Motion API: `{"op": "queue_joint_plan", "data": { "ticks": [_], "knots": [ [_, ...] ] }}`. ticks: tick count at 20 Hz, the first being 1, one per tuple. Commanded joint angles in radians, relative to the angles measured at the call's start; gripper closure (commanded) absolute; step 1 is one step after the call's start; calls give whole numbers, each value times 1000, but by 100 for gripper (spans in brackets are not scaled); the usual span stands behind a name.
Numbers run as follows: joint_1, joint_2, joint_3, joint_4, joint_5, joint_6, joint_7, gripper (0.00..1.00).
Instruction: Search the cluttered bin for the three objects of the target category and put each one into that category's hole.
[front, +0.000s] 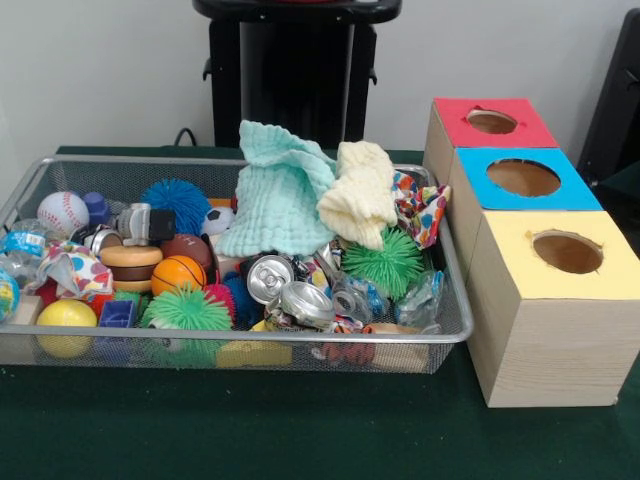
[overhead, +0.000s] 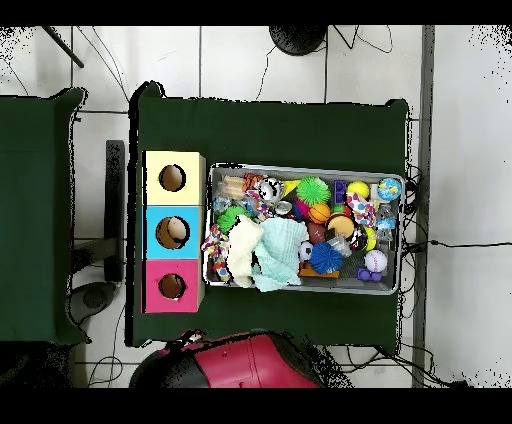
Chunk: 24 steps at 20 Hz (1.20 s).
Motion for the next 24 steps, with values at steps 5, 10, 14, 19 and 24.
{"op": "queue_joint_plan", "data": {
  "ticks": [5, 10, 14, 19, 24],
  "knots": [
    [-91, 141, -68, -265, -328, 9, -29, 100],
    [-61, 279, -104, -309, -473, -119, 29, 100],
    [-15, 380, -162, -336, -587, -133, 73, 100],
    [30, 482, -253, -343, -632, -225, 163, 100],
    [106, 542, -355, -352, -681, -385, 249, 100]
  ]
}}
